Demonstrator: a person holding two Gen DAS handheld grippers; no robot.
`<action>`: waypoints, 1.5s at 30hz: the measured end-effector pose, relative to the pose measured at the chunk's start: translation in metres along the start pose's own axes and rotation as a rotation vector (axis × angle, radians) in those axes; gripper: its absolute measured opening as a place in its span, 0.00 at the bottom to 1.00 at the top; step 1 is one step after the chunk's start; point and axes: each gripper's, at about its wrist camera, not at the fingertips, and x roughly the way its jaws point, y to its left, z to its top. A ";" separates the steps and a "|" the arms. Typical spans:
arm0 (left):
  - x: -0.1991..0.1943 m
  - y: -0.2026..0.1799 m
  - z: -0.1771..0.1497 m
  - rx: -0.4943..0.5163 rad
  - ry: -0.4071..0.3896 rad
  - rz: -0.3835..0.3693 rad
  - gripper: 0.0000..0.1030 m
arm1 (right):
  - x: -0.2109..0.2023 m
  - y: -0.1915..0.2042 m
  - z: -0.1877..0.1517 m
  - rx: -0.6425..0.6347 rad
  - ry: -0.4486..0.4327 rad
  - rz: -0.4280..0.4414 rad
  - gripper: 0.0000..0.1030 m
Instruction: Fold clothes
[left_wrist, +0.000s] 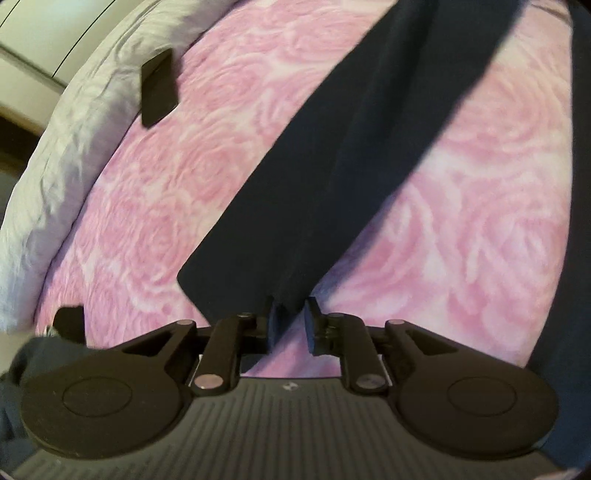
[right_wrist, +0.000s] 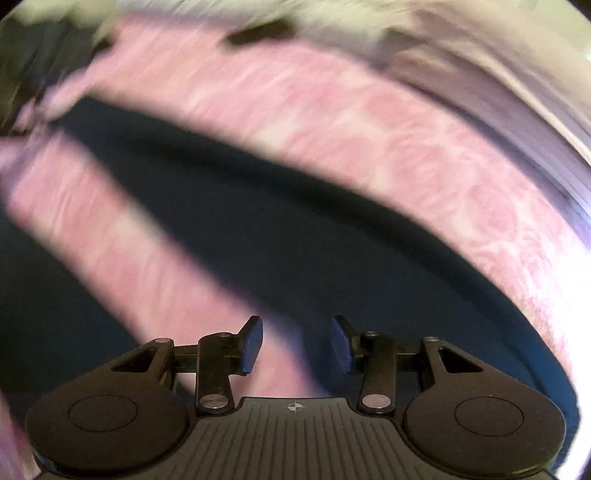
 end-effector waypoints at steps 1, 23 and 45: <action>0.000 0.001 0.000 -0.017 0.004 0.000 0.14 | 0.001 -0.002 0.002 0.023 -0.009 0.010 0.42; 0.087 0.134 0.021 -0.468 0.063 -0.182 0.40 | 0.021 -0.084 0.070 0.110 -0.084 -0.100 0.63; 0.065 0.152 0.040 -0.556 -0.036 -0.042 0.22 | 0.058 -0.060 0.096 0.316 -0.193 0.127 0.63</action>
